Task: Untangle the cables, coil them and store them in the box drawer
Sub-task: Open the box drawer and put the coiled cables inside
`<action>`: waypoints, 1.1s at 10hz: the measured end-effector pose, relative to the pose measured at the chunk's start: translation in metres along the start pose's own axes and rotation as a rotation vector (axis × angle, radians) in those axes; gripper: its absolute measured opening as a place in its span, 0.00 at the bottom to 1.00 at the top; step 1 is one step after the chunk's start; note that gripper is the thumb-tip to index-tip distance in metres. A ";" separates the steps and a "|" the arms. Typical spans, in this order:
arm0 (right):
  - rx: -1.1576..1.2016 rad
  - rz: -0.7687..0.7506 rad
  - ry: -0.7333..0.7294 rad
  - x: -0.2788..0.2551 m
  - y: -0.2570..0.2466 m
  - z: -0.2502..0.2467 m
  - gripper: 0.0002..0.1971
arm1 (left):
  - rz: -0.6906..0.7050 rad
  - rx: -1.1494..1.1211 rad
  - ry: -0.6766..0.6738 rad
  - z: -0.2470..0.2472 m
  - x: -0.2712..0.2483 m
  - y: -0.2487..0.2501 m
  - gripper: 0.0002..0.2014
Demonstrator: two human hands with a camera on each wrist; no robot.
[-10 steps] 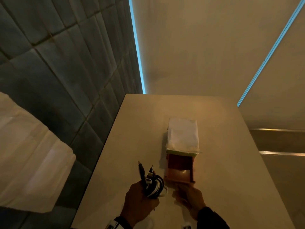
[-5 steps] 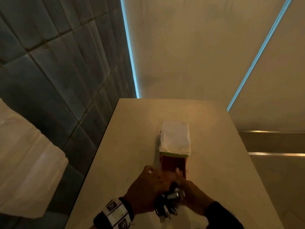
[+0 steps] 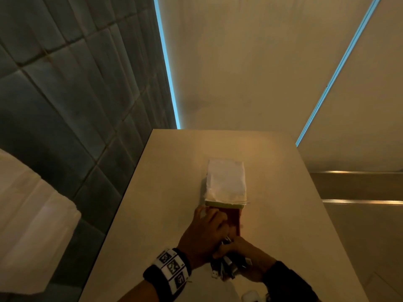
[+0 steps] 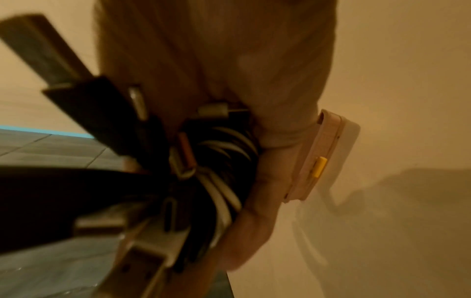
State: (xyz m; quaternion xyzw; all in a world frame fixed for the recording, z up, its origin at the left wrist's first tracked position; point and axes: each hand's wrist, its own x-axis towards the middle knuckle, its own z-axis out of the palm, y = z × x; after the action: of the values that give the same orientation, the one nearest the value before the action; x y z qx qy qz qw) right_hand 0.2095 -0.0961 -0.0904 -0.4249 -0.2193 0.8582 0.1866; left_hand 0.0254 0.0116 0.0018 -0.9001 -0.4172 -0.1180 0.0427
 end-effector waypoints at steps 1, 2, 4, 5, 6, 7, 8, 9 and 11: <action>-0.150 -0.010 -0.027 -0.001 -0.110 0.043 0.13 | -0.453 -0.138 -0.121 0.006 0.000 -0.012 0.39; 0.043 0.036 0.014 0.012 -0.140 0.043 0.14 | -0.863 -0.383 -0.333 0.030 -0.015 -0.019 0.52; 0.302 0.060 0.092 0.065 -0.128 0.009 0.26 | -1.079 -0.668 -0.485 0.085 -0.028 -0.003 0.36; 0.321 0.053 0.113 0.075 -0.135 0.004 0.22 | -1.051 -0.688 -0.439 0.090 -0.024 0.000 0.26; 0.306 0.070 0.242 0.085 -0.151 0.007 0.08 | -1.071 -0.700 -0.429 0.097 -0.024 0.000 0.21; 0.190 0.078 0.342 0.099 -0.155 0.009 0.04 | -1.033 -0.689 -0.422 0.101 -0.028 -0.002 0.21; 0.033 0.022 0.499 0.109 -0.150 0.014 0.11 | -1.011 -0.706 -0.412 0.101 -0.027 -0.003 0.21; -0.154 -0.072 0.669 0.117 -0.143 0.019 0.13 | -1.097 -0.737 -0.376 0.105 -0.030 -0.003 0.20; -0.862 -0.051 0.673 0.120 -0.141 0.018 0.43 | -1.022 -0.669 -0.276 0.111 -0.034 0.000 0.17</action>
State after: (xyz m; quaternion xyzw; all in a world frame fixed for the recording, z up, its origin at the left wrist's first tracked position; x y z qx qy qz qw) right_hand 0.1455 0.0785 -0.0829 -0.7084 -0.4895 0.5027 0.0762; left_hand 0.0238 0.0054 -0.1138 -0.5586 -0.7371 -0.1302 -0.3574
